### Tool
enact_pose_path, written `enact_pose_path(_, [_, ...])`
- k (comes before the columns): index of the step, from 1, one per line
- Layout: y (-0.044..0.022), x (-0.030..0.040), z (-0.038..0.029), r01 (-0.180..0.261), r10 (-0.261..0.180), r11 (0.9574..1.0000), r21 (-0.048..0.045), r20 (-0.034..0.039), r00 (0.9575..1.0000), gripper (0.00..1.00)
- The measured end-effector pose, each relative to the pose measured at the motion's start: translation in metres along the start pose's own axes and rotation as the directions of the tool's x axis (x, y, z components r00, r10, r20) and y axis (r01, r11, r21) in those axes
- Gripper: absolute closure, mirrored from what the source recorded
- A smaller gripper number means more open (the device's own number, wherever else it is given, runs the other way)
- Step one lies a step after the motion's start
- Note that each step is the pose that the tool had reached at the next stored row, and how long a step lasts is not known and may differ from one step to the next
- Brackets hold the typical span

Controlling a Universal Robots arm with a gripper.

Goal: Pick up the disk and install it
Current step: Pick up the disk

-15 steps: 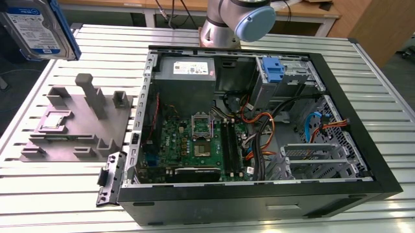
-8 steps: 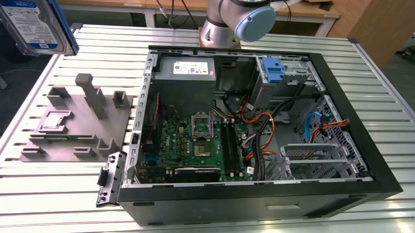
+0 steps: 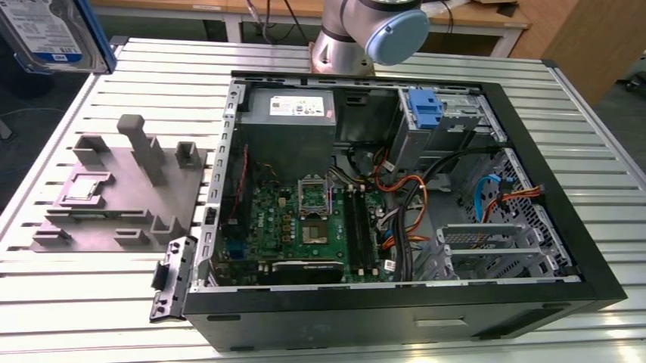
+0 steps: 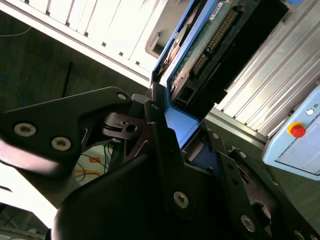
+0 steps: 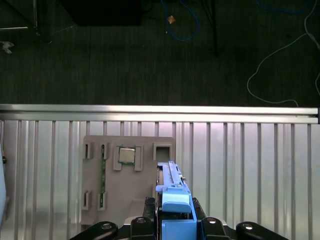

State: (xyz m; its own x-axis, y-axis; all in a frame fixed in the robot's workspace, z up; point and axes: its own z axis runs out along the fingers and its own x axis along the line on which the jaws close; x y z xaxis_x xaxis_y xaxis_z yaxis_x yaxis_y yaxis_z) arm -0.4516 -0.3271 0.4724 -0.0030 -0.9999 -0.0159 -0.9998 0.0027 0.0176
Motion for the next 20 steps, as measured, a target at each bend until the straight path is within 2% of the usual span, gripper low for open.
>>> enact_pose_path(3, [0.0001,-0.0001,-0.0071,0.000,0.000,1.0000,0.0000,0.0000,1.0000,0.64])
enact_pose_path(4, [0.0003,-0.0003,-0.0170,0.000,0.000,1.0000,-0.0001,0.0000,1.0000,0.64])
enact_pose_path(8, [0.0004,-0.0005,-0.0257,0.000,0.000,1.0000,-0.0002,0.0000,1.0000,0.64])
enact_pose_path(15, [0.0001,-0.0005,-0.0275,0.000,0.000,1.0000,0.0000,0.0000,1.0000,0.64])
enact_pose_path(20, [-0.0036,-0.0005,-0.0276,0.000,0.000,1.0000,-0.0001,0.0000,1.0000,0.64])
